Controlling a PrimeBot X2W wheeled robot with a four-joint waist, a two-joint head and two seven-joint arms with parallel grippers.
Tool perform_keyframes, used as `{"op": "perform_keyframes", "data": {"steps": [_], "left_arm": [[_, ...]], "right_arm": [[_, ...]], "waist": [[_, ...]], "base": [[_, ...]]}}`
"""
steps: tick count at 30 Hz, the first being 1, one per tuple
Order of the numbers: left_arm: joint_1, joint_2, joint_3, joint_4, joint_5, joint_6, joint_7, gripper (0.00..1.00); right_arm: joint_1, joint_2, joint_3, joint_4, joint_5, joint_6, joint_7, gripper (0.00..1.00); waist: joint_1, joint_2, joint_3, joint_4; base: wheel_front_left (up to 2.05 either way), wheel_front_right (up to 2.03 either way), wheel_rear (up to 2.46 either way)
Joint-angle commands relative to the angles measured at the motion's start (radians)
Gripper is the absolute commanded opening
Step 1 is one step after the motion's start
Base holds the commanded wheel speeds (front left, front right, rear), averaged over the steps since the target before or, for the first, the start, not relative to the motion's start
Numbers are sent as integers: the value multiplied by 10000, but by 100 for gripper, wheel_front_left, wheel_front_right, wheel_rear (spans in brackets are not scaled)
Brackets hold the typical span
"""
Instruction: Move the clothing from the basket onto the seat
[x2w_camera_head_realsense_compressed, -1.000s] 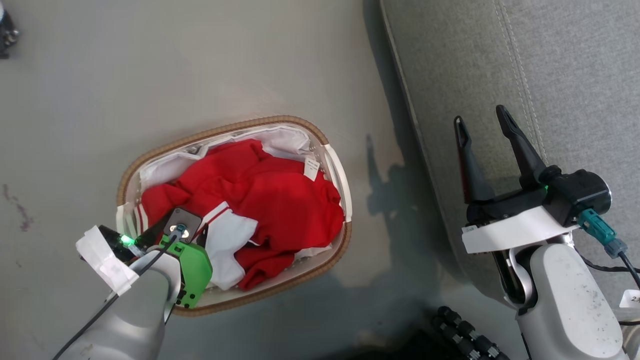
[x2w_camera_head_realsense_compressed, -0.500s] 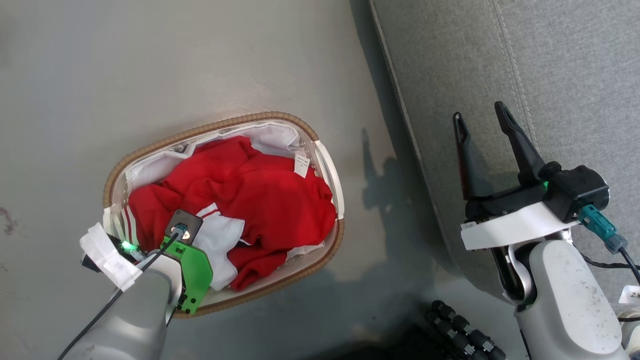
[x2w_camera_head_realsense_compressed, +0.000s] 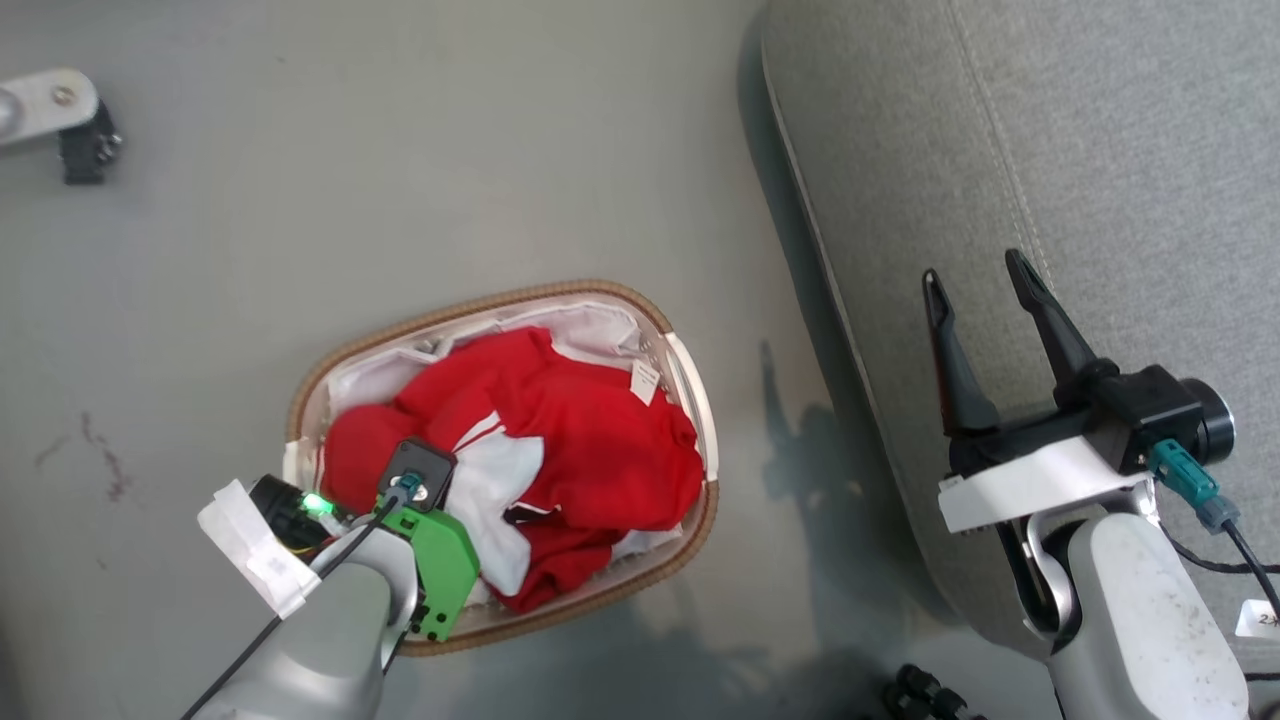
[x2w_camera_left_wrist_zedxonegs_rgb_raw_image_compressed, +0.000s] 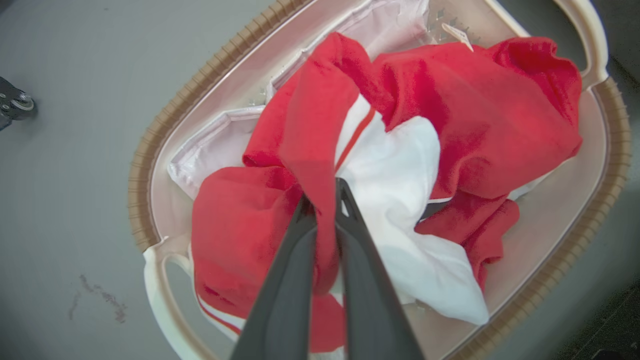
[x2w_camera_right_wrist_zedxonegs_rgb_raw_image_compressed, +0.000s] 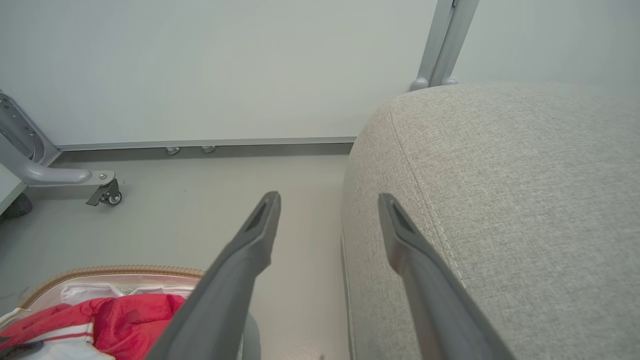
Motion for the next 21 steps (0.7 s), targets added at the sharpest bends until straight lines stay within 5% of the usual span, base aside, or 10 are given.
{"op": "perform_keyframes", "data": {"steps": [1,11,21], "left_arm": [[174,-59,-20,-173,-152,-13,-81,0],[904,323,28,-2993,-326,-23,-132,0],[471,1430,10,-5840,440,114,-133,0]], "right_arm": [[225,-43,-80,64,-128,-8,-46,100],[1154,-45,-495,284,-624,-10,-47,100],[2182,-43,-681,423,-830,-8,-47,100]], "waist": [[-1,-1,-1026,608],[-1,-1,-3149,1320],[-1,-1,-4864,1491]], "base": [[0,0,0],[0,0,0],[0,0,0]]}}
